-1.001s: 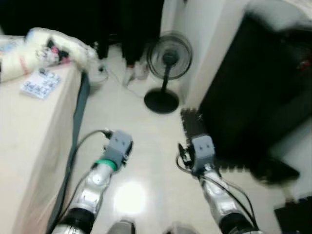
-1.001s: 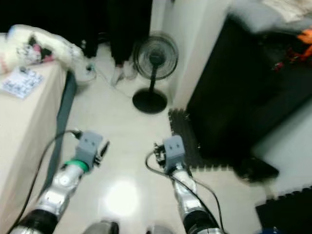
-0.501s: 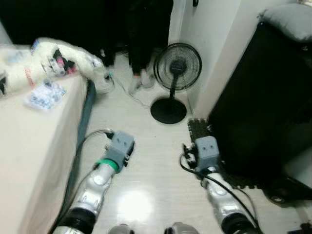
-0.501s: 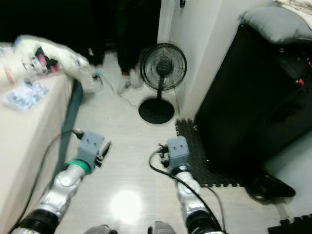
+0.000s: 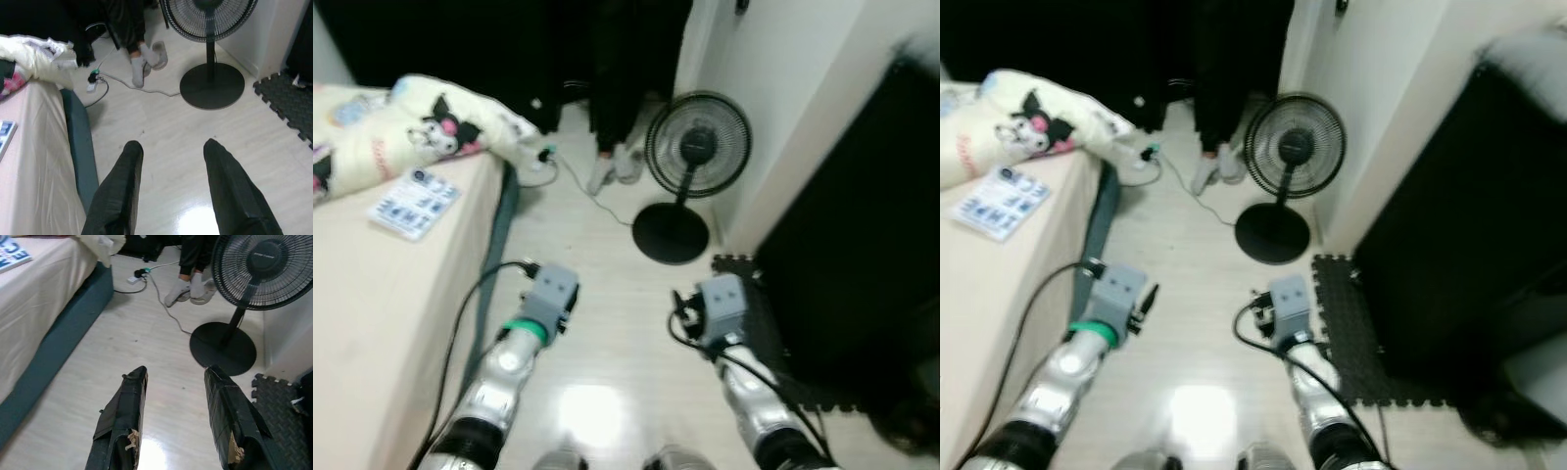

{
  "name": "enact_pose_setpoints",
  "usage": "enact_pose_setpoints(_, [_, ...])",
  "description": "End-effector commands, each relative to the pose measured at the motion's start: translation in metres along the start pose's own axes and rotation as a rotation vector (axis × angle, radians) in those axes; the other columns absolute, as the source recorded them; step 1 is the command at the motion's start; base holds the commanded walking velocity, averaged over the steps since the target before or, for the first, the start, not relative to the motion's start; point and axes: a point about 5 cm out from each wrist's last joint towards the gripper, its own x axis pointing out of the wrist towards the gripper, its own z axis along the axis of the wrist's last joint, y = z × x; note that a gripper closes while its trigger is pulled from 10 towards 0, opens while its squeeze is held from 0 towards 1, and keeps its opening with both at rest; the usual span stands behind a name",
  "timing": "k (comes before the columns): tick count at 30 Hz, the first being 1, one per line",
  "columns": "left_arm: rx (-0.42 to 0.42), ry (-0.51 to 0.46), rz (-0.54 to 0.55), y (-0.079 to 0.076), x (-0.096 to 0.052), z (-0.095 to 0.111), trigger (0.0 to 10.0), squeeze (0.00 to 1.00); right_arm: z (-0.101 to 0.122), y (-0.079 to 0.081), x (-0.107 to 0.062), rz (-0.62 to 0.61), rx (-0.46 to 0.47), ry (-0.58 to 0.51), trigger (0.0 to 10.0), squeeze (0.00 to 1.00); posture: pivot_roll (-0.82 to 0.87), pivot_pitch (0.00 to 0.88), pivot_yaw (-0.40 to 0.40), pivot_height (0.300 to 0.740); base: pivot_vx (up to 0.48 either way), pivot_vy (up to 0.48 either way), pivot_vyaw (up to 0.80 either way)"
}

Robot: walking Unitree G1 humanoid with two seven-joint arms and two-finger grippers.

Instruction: Clean up the room

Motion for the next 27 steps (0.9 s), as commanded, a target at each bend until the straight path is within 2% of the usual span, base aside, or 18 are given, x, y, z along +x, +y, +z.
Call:
enact_pose_setpoints(1, [0.004, 0.014, -0.017, -0.0061, -0.0018, -0.004, 10.0, 0.0, -0.0061, -0.0058, -0.0043, -0.019, 0.002, 0.024, 10.0, 0.0, 0.01, 0.0, 0.035, 0.74, 0.382, 0.0, 0.0])
enact_pose_setpoints(21, [0.009, 0.007, -0.019, -0.0055, -0.0011, -0.0029, 10.0, 0.0, -0.0069, -0.0051, -0.0044, -0.022, 0.005, 0.028, 10.0, 0.0, 0.01, 0.0, 0.039, 0.74, 0.384, 0.0, 0.0])
enact_pose_setpoints(27, [0.011, 0.004, -0.022, -0.0058, -0.0007, -0.0027, 10.0, 0.0, -0.007, -0.0051, -0.0043, -0.022, 0.005, 0.028, 10.0, 0.0, 0.01, 0.0, 0.04, 0.74, 0.365, -0.241, 0.0])
